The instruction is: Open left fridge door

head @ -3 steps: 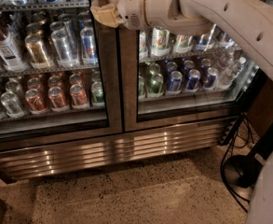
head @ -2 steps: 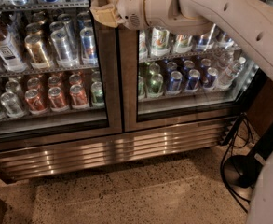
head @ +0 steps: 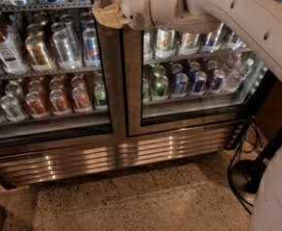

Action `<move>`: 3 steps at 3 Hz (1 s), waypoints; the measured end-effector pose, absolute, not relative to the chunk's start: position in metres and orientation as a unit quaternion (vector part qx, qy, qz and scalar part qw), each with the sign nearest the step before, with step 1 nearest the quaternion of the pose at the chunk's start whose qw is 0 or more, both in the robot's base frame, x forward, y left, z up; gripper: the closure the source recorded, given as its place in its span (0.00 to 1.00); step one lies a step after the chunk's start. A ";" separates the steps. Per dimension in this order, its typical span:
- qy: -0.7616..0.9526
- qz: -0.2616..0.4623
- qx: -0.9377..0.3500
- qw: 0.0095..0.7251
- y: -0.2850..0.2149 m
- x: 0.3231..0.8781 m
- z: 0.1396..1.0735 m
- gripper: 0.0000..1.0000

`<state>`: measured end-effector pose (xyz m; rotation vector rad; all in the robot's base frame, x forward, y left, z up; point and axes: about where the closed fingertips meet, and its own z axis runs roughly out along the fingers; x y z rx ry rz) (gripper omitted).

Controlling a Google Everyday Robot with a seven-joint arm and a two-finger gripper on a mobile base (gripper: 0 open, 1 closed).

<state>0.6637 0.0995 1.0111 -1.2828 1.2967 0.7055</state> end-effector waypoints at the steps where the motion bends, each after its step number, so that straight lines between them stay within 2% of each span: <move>1: 0.550 0.299 -0.544 0.559 0.099 0.664 1.011 1.00; 3: 0.549 0.302 -0.549 0.554 0.099 0.661 1.013 1.00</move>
Offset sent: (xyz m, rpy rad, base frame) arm -0.0013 0.0291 -0.0124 -0.2032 0.0708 0.1339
